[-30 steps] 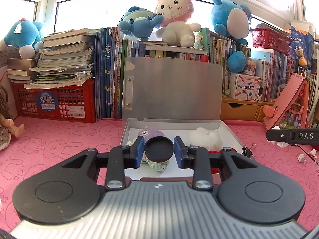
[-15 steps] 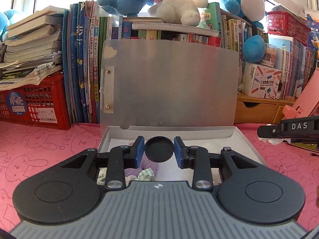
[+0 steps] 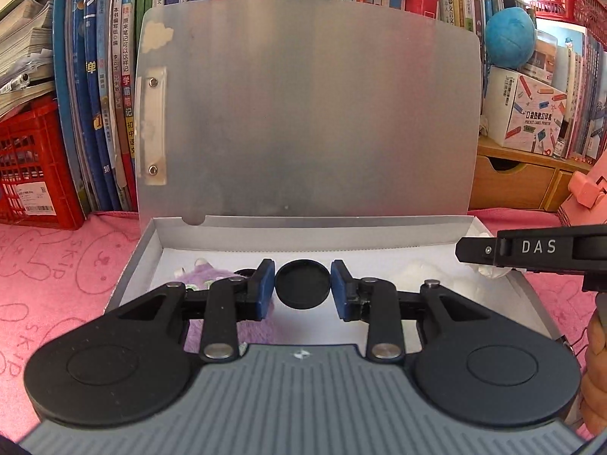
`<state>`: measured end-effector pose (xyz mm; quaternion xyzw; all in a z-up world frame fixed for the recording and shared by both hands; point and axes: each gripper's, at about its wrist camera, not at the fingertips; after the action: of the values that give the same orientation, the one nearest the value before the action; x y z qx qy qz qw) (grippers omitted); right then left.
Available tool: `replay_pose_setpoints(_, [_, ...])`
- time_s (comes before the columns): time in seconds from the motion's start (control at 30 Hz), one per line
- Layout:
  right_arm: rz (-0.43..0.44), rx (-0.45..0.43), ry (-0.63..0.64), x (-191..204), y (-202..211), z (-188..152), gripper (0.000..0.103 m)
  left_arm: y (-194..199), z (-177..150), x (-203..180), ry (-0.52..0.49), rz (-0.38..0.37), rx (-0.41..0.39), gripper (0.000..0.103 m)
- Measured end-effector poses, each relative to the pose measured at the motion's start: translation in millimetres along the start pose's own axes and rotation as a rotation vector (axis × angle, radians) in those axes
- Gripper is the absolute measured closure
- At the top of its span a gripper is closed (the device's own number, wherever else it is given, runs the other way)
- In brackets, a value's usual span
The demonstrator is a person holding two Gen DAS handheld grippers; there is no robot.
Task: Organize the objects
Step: 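Open both tools to drop the lid and tissue into the box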
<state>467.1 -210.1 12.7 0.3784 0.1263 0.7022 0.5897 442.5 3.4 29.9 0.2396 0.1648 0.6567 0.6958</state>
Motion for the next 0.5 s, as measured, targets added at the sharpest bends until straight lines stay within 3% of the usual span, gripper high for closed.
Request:
replay_pose_setpoints(0.1, [-0.002,-0.008,0.004,0,1,0,0.058,-3,-1,0,-0.003,0.003,0.014,0.066])
replay_pose_setpoints(0.17, [0.000,-0.018,-0.003,0,4,-1,0.041,-2,-1,2,0.004,-0.011,0.008,0.065])
replay_pose_setpoints(0.23, [0.005,-0.012,-0.015,-2,6,1,0.040,4,-1,1,0.008,-0.041,-0.003,0.057])
replay_pose_setpoints(0.3, [0.001,-0.011,-0.014,-1,12,1,0.040,12,-1,0,0.006,-0.044,-0.013,0.032])
replay_pose_setpoints(0.5, [0.005,-0.053,0.011,5,53,1,0.040,49,3,-5,-0.028,-0.015,-0.052,0.025])
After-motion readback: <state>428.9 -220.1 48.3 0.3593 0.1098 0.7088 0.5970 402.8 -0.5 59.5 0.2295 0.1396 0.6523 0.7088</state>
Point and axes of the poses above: each gripper's, at about its wrist camera, not at the fingertips, and y roughly against the way its jaws point, x to its left, z to its top, and after that the axes turned 9 degrees about -y, right-handed
